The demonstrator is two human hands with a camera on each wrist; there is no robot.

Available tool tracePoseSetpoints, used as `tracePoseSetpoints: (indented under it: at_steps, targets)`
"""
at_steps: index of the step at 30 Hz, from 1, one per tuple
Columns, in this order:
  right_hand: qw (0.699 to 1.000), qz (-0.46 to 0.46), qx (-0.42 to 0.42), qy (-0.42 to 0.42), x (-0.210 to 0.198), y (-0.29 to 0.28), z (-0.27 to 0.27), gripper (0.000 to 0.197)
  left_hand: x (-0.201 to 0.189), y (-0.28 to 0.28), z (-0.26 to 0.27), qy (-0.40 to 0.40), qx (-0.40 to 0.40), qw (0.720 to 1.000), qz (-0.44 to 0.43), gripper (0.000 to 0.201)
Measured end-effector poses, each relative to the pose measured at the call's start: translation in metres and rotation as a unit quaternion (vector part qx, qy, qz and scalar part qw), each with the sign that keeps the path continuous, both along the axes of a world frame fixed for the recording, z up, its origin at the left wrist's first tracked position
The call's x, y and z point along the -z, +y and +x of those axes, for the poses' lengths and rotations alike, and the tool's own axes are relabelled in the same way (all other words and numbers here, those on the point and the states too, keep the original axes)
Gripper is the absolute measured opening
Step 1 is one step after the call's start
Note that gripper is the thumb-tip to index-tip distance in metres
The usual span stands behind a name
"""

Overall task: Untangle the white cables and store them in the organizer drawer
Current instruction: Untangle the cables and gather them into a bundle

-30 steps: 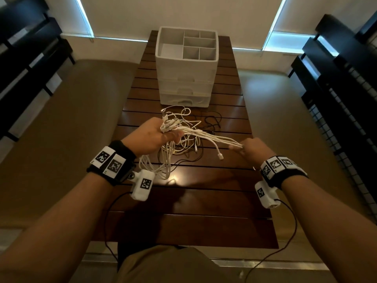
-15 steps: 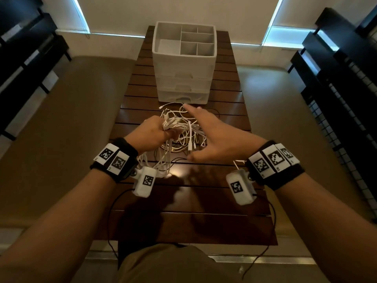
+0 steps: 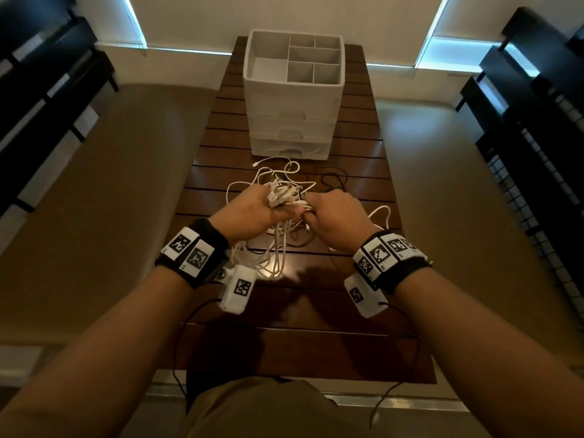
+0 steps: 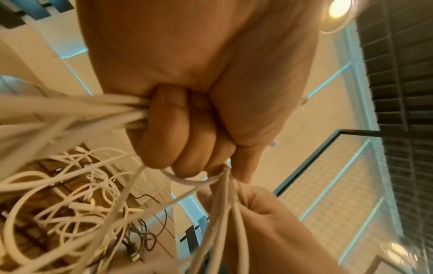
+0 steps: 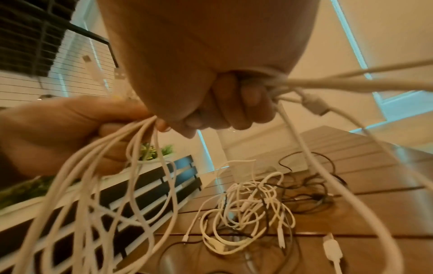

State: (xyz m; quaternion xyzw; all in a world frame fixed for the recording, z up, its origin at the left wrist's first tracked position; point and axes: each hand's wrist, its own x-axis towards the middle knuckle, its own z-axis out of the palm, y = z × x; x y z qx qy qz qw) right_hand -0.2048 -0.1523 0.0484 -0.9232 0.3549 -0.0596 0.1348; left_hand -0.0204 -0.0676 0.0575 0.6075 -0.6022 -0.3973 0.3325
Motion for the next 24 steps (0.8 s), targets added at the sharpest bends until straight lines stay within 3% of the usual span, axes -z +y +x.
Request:
tracePoseSetpoints:
  at_steps: [3, 6, 11, 14, 17, 19, 22, 24]
  targets:
    - [0.997, -0.017, 0.066, 0.047, 0.014, -0.017, -0.014, 0.022, -0.001, 0.006, 0.001, 0.116, -0.081, 0.99, 0.002, 0.034]
    - [0.984, -0.021, 0.12, 0.127, 0.034, -0.036, -0.044, 0.026, -0.007, 0.011, 0.018, 0.284, -0.165, 0.944, 0.03, 0.044]
    - [0.951, 0.061, 0.149, 0.264, 0.072, -0.04, -0.077, 0.035, -0.016, 0.011, 0.031, 0.431, -0.215, 0.876, 0.032, 0.058]
    - [0.939, 0.106, 0.105, 0.311, 0.072, -0.038, -0.07, 0.074, -0.012, 0.007, 0.031, 0.448, -0.217, 0.867, 0.012, 0.06]
    - [0.954, 0.141, 0.057, 0.259, 0.042, -0.04, -0.053, 0.118, -0.006, -0.001, 0.029, 0.457, -0.217, 0.863, -0.01, 0.061]
    - [0.974, 0.143, 0.006, 0.175, 0.019, -0.033, -0.035, 0.13, -0.004, -0.007, 0.027, 0.473, -0.209, 0.856, -0.018, 0.061]
    - [0.989, 0.09, -0.072, 0.09, 0.007, -0.01, 0.006, 0.129, -0.006, -0.012, 0.012, 0.492, -0.174, 0.853, -0.017, 0.063]
    - [0.988, 0.104, -0.108, 0.041, 0.011, 0.004, 0.029, 0.106, -0.006, -0.013, 0.0, 0.511, -0.141, 0.848, -0.011, 0.063]
